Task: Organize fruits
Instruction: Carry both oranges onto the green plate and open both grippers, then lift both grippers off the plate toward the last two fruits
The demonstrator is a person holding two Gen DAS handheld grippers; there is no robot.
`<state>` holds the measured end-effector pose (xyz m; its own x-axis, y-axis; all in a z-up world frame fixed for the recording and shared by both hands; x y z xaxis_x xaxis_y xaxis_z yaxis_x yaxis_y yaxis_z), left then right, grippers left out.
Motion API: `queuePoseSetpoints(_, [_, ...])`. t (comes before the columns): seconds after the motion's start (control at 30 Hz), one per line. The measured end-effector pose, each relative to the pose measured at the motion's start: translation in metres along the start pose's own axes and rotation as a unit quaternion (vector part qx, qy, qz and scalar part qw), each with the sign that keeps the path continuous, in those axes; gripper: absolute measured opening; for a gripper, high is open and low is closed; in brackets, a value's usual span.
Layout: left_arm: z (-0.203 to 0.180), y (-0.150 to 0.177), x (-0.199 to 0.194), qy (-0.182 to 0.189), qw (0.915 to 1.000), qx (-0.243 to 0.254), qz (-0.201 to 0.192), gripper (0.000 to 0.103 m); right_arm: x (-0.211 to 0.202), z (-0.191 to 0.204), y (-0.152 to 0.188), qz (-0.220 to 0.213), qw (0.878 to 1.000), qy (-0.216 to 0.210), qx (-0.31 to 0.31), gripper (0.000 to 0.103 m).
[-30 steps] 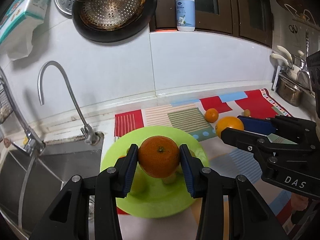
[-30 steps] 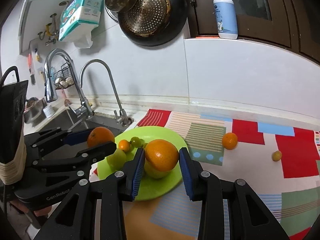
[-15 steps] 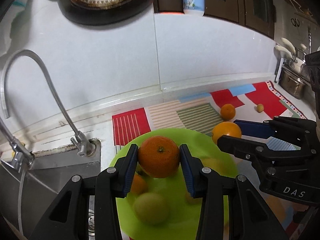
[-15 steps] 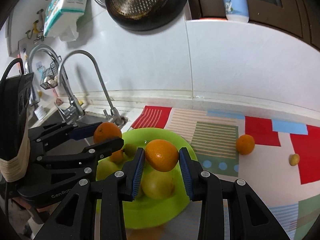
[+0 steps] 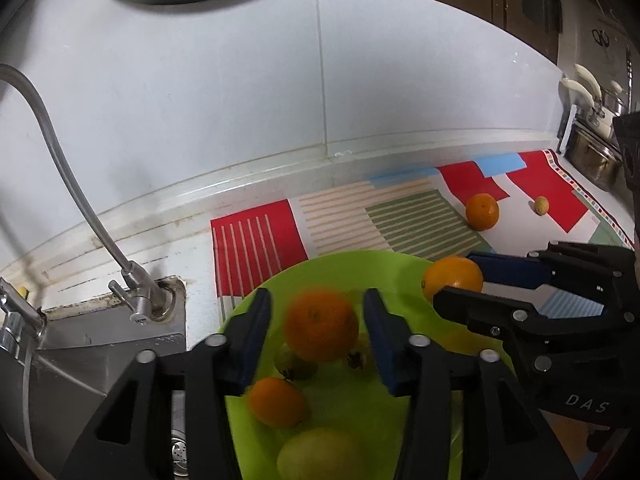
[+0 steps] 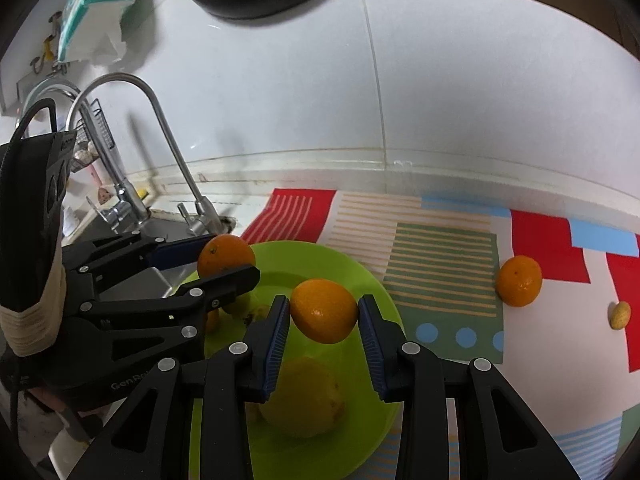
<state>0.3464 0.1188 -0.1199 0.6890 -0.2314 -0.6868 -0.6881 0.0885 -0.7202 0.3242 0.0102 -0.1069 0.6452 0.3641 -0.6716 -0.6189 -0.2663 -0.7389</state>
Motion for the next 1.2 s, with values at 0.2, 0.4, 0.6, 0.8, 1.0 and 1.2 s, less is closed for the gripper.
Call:
queuePoseSetpoints(0.2, [0.004, 0.0, -0.01, -0.02, 0.9996, -0.01, -0.015, 0.058, 0.003, -0.002, 0.002, 0.006, 1.0, -0.001, 0.013, 0.046])
queuePoseSetpoints(0.4, [0.003, 0.007, -0.031, -0.033, 0.9988, -0.027, -0.025, 0.063, -0.015, -0.004, 0.007, -0.002, 1.0, 0.014, 0.018, 0.047])
queuePoseSetpoints(0.6, [-0.004, 0.012, -0.06, -0.05, 0.9967, -0.048, -0.043, 0.071, -0.047, -0.005, 0.009, -0.026, 0.998, 0.046, 0.016, 0.061])
queuePoseSetpoints(0.8, [-0.016, 0.012, -0.09, -0.067, 0.9937, -0.061, -0.066, 0.081, -0.084, -0.008, 0.012, -0.047, 0.995, 0.081, 0.016, 0.071])
queuePoseSetpoints(1.0, [-0.032, 0.014, -0.112, -0.075, 0.9912, -0.067, -0.086, 0.092, -0.115, -0.017, 0.019, -0.066, 0.992, 0.107, 0.024, 0.075])
queuePoseSetpoints(1.2, [-0.054, 0.016, -0.129, -0.075, 0.9889, -0.08, -0.101, 0.099, -0.142, -0.03, 0.028, -0.077, 0.988, 0.131, 0.032, 0.078])
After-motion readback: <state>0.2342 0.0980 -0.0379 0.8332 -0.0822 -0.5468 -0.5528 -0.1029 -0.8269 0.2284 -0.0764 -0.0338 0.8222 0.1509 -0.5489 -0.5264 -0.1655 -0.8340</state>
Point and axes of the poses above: each gripper's, at about its wrist camera, not at the fingertips, and x roughly the way its jaws point, z to its left, y to its underside, the point moved 4 cm from there along x, roughly the way its jaws point, and after that the axes turned 12 degrees about -x, right-handed, at the moved point
